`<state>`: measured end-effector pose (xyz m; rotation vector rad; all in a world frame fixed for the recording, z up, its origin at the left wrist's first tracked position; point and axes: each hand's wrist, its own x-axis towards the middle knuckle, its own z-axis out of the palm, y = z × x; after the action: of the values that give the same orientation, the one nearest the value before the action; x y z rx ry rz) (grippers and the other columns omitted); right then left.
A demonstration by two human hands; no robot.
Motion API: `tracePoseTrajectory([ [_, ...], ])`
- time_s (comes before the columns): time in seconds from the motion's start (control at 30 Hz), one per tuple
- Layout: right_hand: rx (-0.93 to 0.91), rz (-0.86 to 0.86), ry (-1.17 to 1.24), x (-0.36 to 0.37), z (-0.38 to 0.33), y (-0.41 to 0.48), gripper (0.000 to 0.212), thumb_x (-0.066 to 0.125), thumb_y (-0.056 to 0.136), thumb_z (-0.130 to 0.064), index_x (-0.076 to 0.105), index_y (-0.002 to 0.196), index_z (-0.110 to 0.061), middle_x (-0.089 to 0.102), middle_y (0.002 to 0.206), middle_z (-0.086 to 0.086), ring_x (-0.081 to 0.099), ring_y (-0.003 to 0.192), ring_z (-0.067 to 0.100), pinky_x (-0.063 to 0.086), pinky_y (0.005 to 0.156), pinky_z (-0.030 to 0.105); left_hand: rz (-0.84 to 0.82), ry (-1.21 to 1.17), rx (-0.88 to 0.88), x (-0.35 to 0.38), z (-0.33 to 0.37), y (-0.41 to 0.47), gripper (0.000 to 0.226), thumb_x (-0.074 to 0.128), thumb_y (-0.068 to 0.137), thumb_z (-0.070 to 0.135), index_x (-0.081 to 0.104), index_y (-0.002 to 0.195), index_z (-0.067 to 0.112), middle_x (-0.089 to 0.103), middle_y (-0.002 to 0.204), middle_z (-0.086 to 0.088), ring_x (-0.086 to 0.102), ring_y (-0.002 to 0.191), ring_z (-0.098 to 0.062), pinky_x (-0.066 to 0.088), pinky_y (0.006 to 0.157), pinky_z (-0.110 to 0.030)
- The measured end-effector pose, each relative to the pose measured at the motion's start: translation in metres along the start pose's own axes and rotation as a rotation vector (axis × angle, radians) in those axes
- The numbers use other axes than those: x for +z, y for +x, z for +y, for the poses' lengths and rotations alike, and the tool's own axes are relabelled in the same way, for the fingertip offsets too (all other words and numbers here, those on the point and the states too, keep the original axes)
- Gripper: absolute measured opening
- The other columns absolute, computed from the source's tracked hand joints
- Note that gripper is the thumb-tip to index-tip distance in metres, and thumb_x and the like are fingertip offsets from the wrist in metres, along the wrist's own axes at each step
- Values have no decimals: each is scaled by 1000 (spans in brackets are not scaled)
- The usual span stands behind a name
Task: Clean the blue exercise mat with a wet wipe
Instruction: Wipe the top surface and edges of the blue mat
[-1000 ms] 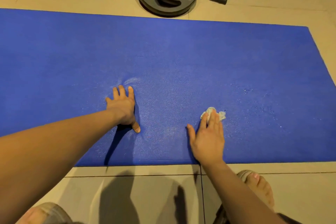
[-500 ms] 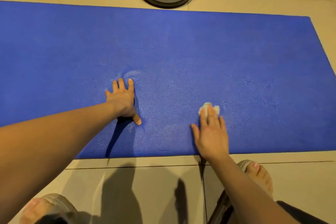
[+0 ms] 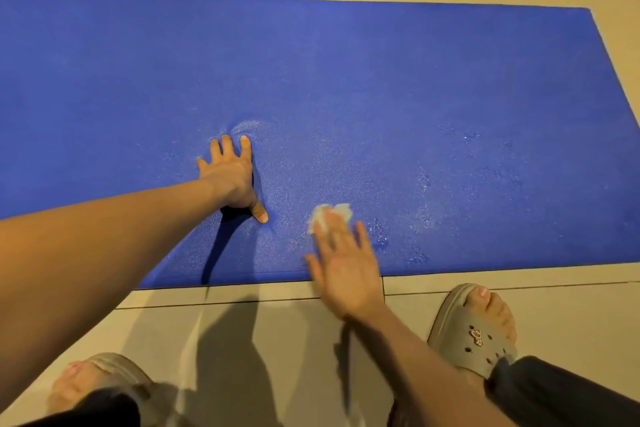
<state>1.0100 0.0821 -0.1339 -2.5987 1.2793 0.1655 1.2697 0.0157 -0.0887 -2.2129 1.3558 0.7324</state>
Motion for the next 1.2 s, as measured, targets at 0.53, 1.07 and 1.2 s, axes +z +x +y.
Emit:
tracePoseTrajectory([
  [0.53,-10,58,70,12,-47,-17,66,38,102,-49,37,155,-11,23,167,10,19,155,24,27,121,52,-4,-17,-7,3,1,4,177,92,36,72,-24,158,19,-14,165,-18,-9,154,-42,17,121,-65],
  [1.07,247,104,99,19,-69,-25,62,27,104,-43,38,154,-8,25,166,11,19,155,26,24,123,50,-20,-71,-17,3,0,5,179,94,35,69,-27,157,21,-16,165,-17,-13,154,-41,11,122,-66],
  [1.2,105,96,-9,11,2,-37,52,30,105,-35,43,152,-19,27,166,1,23,154,19,19,121,54,-23,-80,-3,2,-2,3,176,93,37,69,-26,158,22,-18,166,-16,-15,154,-40,10,123,-65],
])
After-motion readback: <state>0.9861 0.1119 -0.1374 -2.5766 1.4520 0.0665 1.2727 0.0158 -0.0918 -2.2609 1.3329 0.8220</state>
